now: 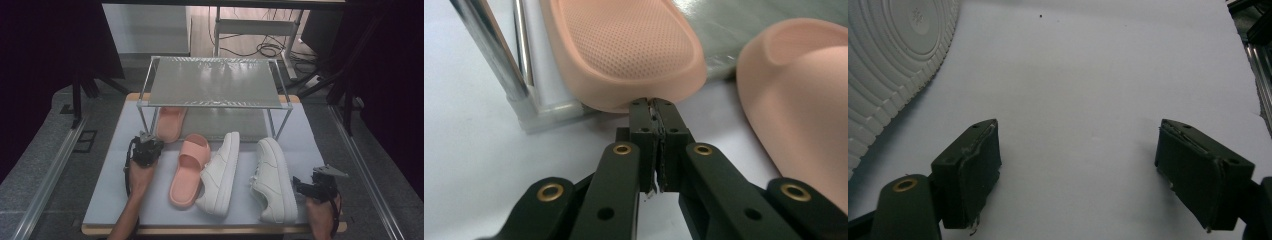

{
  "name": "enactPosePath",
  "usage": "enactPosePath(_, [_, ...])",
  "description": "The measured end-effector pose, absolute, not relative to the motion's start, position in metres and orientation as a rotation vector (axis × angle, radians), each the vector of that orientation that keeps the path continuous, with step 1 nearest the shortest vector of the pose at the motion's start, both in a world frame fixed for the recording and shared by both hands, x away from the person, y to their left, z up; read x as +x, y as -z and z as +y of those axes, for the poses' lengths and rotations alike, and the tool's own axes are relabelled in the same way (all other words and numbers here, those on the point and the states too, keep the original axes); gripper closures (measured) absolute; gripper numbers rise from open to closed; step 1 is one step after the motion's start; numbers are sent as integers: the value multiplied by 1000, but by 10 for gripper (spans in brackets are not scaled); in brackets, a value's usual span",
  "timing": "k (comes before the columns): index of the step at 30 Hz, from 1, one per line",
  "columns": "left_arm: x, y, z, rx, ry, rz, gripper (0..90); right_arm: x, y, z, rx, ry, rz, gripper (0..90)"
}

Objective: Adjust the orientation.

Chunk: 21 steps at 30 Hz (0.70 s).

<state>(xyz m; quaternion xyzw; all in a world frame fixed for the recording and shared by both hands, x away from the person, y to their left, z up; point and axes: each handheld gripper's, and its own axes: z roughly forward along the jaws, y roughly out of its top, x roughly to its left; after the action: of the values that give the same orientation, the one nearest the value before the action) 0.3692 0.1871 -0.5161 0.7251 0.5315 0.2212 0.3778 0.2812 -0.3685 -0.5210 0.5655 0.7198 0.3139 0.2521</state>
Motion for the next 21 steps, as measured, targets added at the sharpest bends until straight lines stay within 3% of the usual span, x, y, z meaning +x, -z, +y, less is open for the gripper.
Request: enactPosePath(21, [395, 522, 184, 1848, -568, 1410, 876, 281, 521, -369, 1535, -853, 1959, 187])
